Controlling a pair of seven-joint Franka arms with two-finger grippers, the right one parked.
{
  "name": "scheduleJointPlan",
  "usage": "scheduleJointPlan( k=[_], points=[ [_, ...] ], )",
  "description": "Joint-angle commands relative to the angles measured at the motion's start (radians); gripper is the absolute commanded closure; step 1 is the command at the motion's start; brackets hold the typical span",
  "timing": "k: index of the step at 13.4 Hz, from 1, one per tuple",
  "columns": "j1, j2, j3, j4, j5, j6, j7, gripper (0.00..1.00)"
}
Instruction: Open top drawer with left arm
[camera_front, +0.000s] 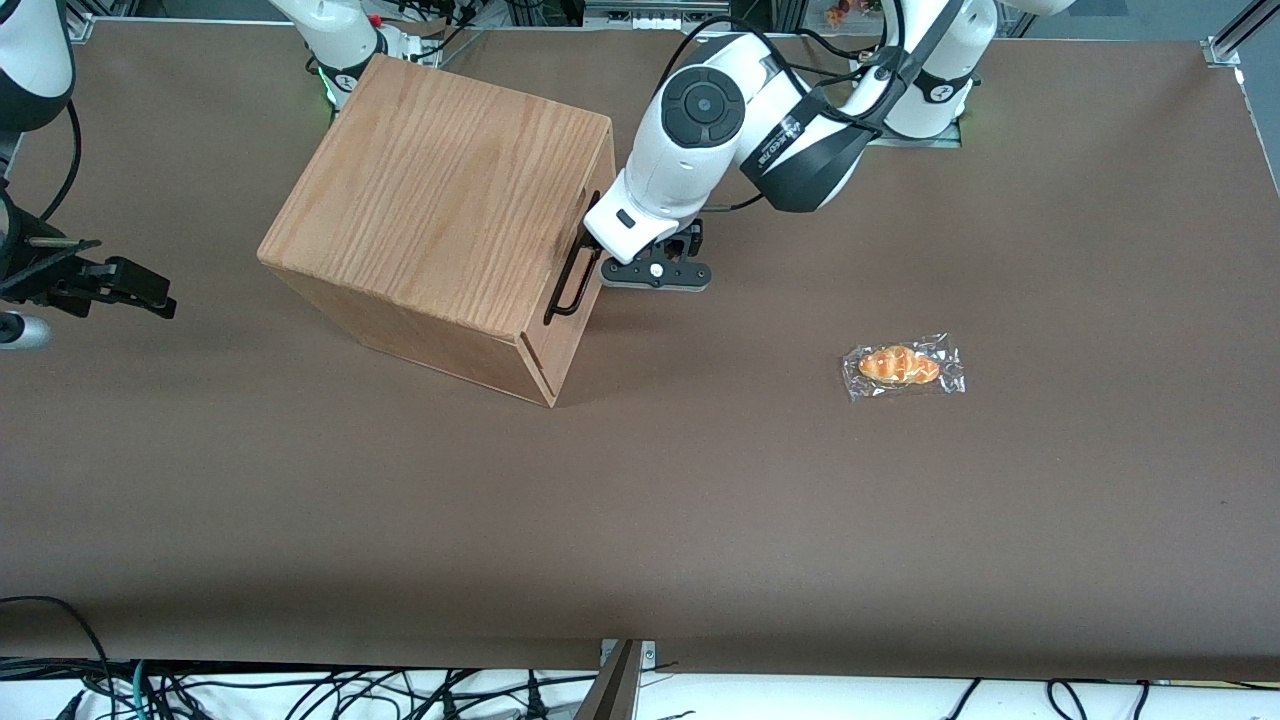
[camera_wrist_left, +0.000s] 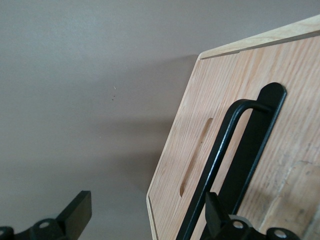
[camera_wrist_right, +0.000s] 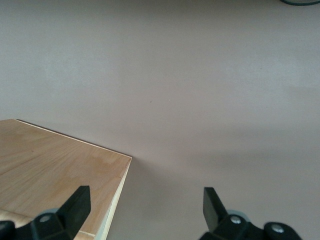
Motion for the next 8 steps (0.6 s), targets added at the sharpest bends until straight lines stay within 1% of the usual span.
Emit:
scheduleJointPlan(
  k=[1,8],
  points=[
    [-0.020,0.021,0.010,0.038,-0.009,-0.005,-0.001,0.00],
    [-0.040,0.038,0.010,0.038,-0.007,-0.005,0.013,0.00]
  ],
)
